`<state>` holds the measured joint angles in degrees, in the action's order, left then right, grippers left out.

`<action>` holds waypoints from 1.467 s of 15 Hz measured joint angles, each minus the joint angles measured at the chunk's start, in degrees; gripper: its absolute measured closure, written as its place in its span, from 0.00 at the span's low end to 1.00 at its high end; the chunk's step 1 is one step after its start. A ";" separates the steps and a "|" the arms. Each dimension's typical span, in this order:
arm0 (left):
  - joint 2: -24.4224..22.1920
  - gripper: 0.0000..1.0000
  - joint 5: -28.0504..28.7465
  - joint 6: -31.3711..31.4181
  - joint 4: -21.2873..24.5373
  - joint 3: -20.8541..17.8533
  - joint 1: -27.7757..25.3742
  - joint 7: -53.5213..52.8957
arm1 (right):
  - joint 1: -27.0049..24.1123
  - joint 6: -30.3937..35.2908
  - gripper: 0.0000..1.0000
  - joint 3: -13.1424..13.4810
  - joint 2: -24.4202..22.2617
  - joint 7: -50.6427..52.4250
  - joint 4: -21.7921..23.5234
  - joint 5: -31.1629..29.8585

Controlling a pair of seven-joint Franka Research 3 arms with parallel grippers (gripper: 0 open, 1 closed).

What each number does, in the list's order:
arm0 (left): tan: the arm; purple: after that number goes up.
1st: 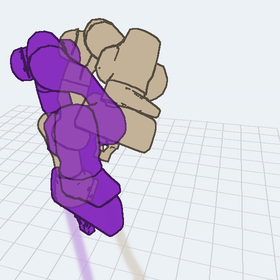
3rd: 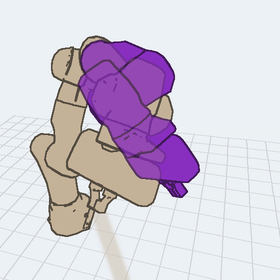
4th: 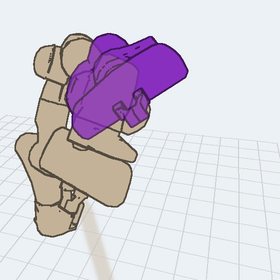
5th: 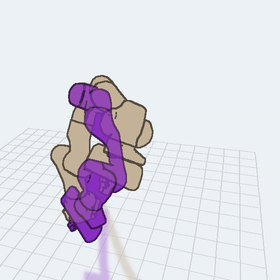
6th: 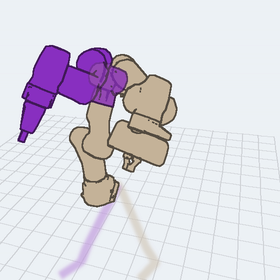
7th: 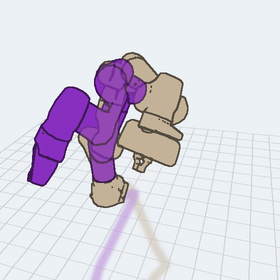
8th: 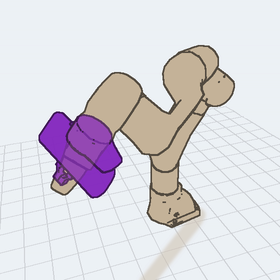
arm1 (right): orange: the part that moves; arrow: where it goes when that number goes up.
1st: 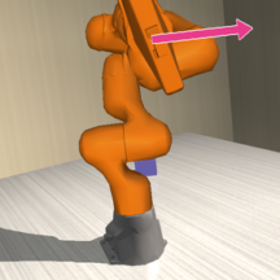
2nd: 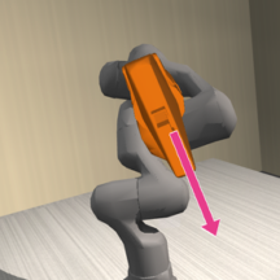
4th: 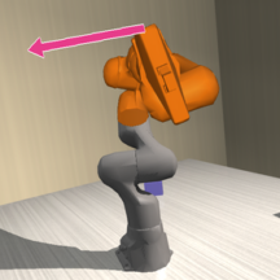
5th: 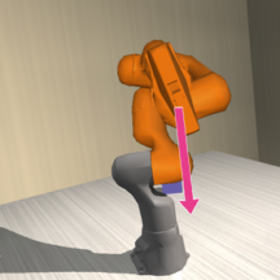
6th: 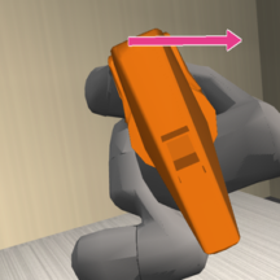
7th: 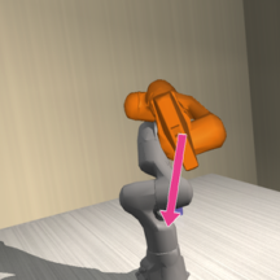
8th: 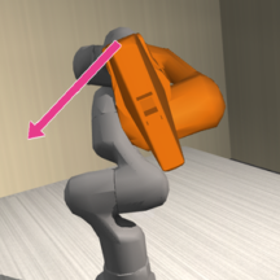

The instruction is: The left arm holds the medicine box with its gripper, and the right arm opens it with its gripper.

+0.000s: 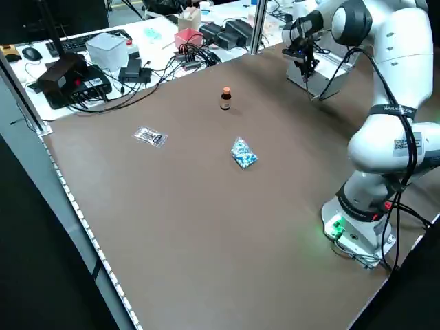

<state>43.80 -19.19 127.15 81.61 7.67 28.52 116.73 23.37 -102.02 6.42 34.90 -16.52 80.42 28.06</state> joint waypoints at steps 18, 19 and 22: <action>0.00 0.70 0.00 -0.01 -0.01 0.01 -0.02 0.01 | -3.95 7.95 0.01 0.04 0.84 6.76 0.47 7.36; 0.00 0.70 0.00 -0.01 0.00 0.01 -0.03 0.01 | -4.28 9.62 0.01 0.04 0.84 6.83 0.36 8.41; 0.00 0.70 0.00 -0.01 0.00 0.01 -0.03 0.01 | -6.14 14.86 0.01 0.13 0.79 7.44 -0.82 9.31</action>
<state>43.80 -19.19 127.13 81.60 7.68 28.49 116.74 17.23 -87.17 6.55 35.69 -9.08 79.60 37.37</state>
